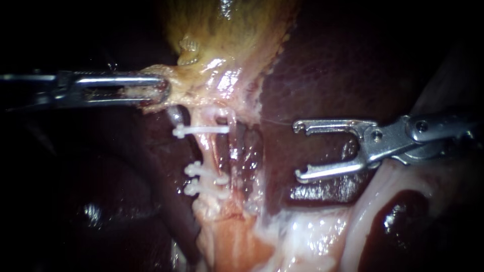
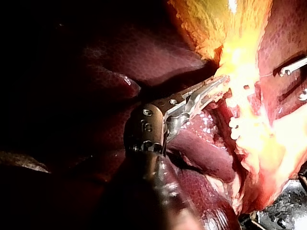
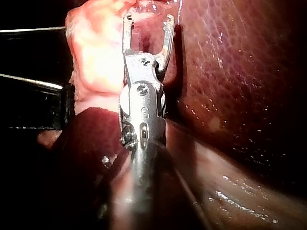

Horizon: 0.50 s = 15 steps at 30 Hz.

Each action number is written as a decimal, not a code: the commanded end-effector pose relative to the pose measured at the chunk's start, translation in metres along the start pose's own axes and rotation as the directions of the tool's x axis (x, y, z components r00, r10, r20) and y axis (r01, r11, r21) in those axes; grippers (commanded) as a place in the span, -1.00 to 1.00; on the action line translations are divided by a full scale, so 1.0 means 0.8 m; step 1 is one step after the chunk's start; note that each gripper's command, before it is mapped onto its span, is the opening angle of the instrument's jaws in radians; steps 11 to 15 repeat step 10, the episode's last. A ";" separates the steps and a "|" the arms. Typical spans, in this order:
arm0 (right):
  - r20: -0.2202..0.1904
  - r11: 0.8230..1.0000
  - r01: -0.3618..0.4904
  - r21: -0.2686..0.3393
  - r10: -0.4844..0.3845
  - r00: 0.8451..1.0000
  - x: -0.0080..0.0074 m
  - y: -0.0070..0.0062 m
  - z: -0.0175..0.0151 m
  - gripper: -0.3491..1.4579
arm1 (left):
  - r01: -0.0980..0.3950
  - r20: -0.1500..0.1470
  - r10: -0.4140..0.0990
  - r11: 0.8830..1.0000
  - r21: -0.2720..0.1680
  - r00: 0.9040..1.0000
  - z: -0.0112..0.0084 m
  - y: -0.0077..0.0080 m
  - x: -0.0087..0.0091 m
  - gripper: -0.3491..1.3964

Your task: Going back third clip left tube

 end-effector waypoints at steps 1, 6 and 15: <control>0.000 1.000 0.000 0.000 0.000 1.000 0.0000 0.0000 0.0000 -0.06 | 0.000 0.002 0.000 1.000 0.000 1.000 0.0001 -0.0001 0.0000 -1.00; -0.001 1.000 0.000 0.006 0.000 1.000 0.0002 -0.0001 0.0000 -0.06 | 0.000 0.001 0.000 1.000 0.001 1.000 0.0001 0.0000 0.0000 -1.00; -0.006 0.999 0.000 0.038 0.000 1.000 0.0008 -0.0008 0.0008 -0.06 | -0.001 0.003 0.001 1.000 -0.002 1.000 -0.0005 -0.0002 0.0000 -1.00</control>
